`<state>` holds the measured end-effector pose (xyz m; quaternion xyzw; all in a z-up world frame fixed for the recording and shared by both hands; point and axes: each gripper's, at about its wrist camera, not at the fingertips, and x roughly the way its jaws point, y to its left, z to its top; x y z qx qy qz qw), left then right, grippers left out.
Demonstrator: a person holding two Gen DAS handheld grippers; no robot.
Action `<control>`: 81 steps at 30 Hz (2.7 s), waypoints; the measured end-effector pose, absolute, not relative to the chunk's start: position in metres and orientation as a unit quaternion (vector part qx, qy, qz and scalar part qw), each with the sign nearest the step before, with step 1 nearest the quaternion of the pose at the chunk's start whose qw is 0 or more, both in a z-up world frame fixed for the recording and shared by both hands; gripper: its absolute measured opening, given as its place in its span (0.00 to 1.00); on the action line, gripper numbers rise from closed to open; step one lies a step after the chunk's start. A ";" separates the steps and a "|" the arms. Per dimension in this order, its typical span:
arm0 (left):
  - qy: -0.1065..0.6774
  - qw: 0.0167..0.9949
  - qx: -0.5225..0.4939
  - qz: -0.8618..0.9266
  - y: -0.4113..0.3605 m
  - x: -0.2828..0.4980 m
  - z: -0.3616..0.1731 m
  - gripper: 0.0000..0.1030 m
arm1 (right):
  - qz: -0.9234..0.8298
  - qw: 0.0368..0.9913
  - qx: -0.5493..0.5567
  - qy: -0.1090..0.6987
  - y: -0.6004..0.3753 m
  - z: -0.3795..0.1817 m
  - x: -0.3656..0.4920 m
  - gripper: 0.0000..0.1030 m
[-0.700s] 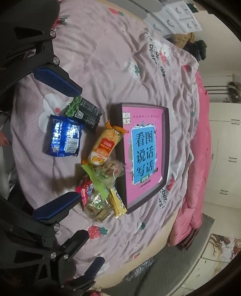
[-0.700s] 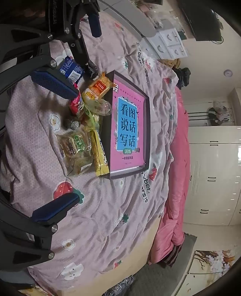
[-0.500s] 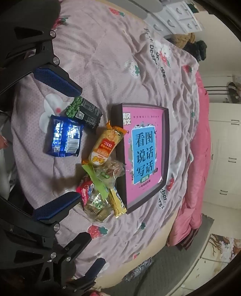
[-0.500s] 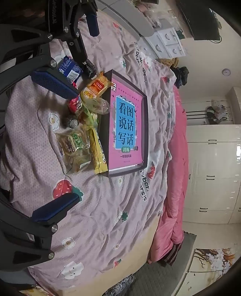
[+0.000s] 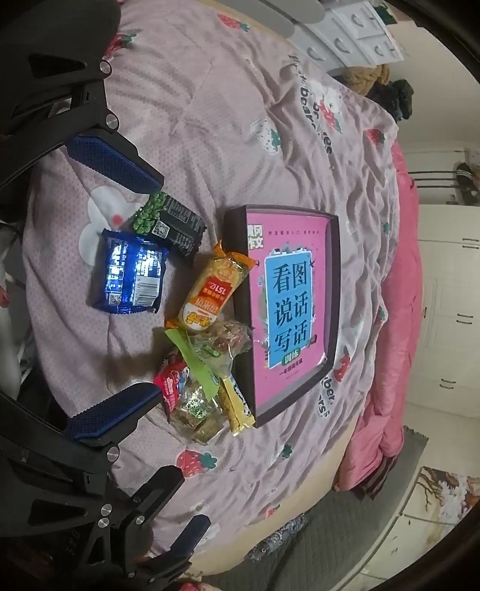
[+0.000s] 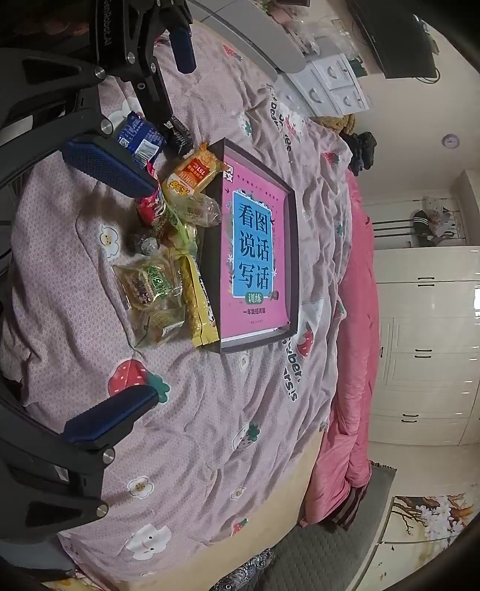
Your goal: Organize snacks
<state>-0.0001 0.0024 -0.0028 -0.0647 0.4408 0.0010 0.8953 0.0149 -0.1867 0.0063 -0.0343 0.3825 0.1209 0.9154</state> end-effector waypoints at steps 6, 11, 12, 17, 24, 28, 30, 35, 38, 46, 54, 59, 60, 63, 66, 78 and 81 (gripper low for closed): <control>0.442 0.895 -0.065 0.000 0.003 0.000 -0.003 0.99 | 0.121 0.915 -0.035 0.383 -0.187 0.006 0.015 0.99; 0.444 0.894 -0.065 0.000 0.002 0.000 -0.004 0.99 | 0.120 0.915 -0.034 0.383 -0.187 0.006 0.015 0.99; 0.445 0.893 -0.065 -0.001 0.002 0.000 -0.005 0.99 | 0.120 0.915 -0.034 0.384 -0.187 0.006 0.015 0.99; 0.445 0.893 -0.065 0.000 0.002 0.000 -0.005 0.99 | 0.119 0.915 -0.034 0.384 -0.187 0.006 0.016 0.99; 0.449 0.892 -0.063 0.001 0.002 0.000 -0.008 0.99 | 0.120 0.915 -0.034 0.384 -0.188 0.006 0.016 0.99; 0.449 0.891 -0.062 0.002 0.002 0.000 -0.008 0.99 | 0.120 0.915 -0.034 0.383 -0.188 0.006 0.016 0.99; 0.449 0.892 -0.063 0.002 0.001 0.000 -0.008 0.99 | 0.120 0.915 -0.034 0.384 -0.188 0.006 0.016 0.99; 0.449 0.891 -0.062 0.002 0.001 -0.001 -0.010 0.99 | 0.119 0.915 -0.033 0.384 -0.190 0.006 0.017 0.99; 0.450 0.891 -0.062 0.002 0.001 -0.001 -0.010 0.99 | 0.119 0.915 -0.033 0.384 -0.190 0.006 0.017 0.99; 0.458 0.887 -0.066 0.000 0.002 0.001 -0.012 0.99 | 0.119 0.915 -0.032 0.385 -0.190 0.005 0.017 0.99; 0.489 0.869 -0.075 -0.015 0.013 0.004 -0.020 0.99 | 0.122 0.912 -0.016 0.391 -0.194 0.001 0.021 0.99; 0.519 0.850 -0.085 -0.024 0.020 0.008 -0.036 0.99 | 0.120 0.906 0.000 0.405 -0.201 -0.006 0.028 0.99; 0.525 0.847 -0.086 -0.026 0.019 0.010 -0.041 0.99 | 0.119 0.906 0.002 0.407 -0.202 -0.007 0.029 0.99; 0.542 0.836 -0.085 -0.029 0.016 0.017 -0.052 0.99 | 0.110 0.903 0.008 0.414 -0.208 -0.011 0.035 0.99; 0.551 0.831 -0.074 -0.020 0.012 0.023 -0.063 0.99 | 0.103 0.899 0.018 0.426 -0.216 -0.018 0.042 0.99; 0.571 0.818 -0.072 -0.016 0.014 0.037 -0.085 0.99 | 0.093 0.868 0.037 0.487 -0.226 -0.052 0.073 0.99; 0.569 0.818 -0.081 -0.021 0.015 0.040 -0.086 0.96 | 0.084 0.864 0.039 0.495 -0.231 -0.059 0.086 0.98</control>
